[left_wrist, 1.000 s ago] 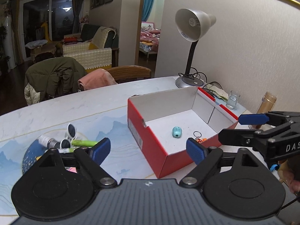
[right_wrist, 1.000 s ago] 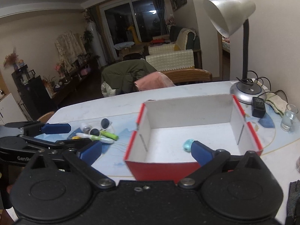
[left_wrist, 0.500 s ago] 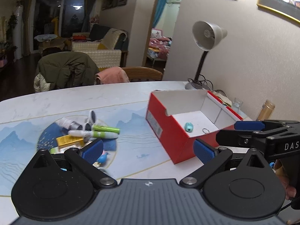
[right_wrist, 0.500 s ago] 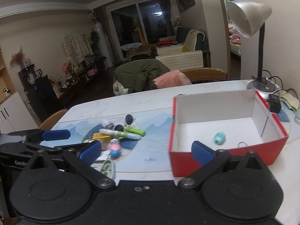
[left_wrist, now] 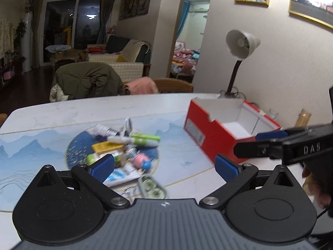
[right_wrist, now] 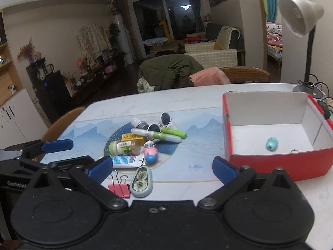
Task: Organize rigid objects
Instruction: 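Withdraw both tools from the box back toward the pile, then grasp the grey correction-tape roller with the right tool while the left tool grasps the pink binder clip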
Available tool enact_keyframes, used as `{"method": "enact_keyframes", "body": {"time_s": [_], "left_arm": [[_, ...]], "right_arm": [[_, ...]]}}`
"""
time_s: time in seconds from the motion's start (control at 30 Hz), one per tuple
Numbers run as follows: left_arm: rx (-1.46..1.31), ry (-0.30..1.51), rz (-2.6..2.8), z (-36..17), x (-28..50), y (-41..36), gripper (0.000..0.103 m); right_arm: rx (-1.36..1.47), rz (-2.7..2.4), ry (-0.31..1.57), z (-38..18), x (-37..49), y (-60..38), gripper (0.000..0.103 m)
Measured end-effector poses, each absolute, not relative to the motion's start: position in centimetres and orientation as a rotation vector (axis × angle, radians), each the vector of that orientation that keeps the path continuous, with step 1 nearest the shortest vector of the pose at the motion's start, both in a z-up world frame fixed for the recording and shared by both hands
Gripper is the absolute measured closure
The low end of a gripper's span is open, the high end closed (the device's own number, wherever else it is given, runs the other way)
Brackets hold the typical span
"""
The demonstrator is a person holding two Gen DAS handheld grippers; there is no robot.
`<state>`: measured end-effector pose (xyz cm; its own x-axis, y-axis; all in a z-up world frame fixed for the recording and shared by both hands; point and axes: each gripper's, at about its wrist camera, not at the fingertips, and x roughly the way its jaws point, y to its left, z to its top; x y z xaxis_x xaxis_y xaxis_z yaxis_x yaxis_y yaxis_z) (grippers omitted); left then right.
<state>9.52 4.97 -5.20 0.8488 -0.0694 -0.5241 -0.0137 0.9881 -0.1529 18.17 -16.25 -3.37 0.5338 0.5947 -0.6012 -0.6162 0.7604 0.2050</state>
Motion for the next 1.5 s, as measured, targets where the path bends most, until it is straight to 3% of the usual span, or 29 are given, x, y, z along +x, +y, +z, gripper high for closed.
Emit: {"method": "enact_keyframes", "body": {"time_s": [0.53, 1.17, 1.5], "left_arm": [[-0.14, 0.701, -0.009, -13.3, 11.3, 7.1, 0.0], [-0.146, 0.778, 0.06, -17.2, 14.1, 7.6, 0.001], [-0.164, 0.785, 0.067, -17.4, 14.3, 7.3, 0.012]], "right_arm": [[-0.193, 0.742, 0.882, -9.3, 20.3, -8.6, 0.008], [-0.27, 0.725, 1.077, -14.4, 24.1, -1.6, 0.021], [-0.325, 0.692, 1.1, -15.5, 24.1, -0.1, 0.041]]}}
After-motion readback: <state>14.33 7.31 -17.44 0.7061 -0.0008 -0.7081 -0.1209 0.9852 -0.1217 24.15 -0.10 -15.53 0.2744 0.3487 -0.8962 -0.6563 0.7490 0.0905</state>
